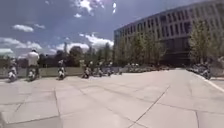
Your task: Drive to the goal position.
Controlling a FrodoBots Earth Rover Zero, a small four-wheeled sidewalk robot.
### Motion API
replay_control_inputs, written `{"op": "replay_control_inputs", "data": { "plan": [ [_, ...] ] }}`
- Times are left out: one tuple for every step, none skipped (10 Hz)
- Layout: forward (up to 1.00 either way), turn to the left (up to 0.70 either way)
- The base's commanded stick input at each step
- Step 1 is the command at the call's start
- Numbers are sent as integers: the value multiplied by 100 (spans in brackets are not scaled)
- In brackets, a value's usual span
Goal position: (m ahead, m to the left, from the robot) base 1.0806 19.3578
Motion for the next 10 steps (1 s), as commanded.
{"op": "replay_control_inputs", "data": {
  "plan": [
    [0, 70],
    [0, 70],
    [0, 70],
    [0, 70],
    [0, 70],
    [0, 70],
    [0, 70],
    [0, 70],
    [0, 70],
    [0, 70]
  ]
}}
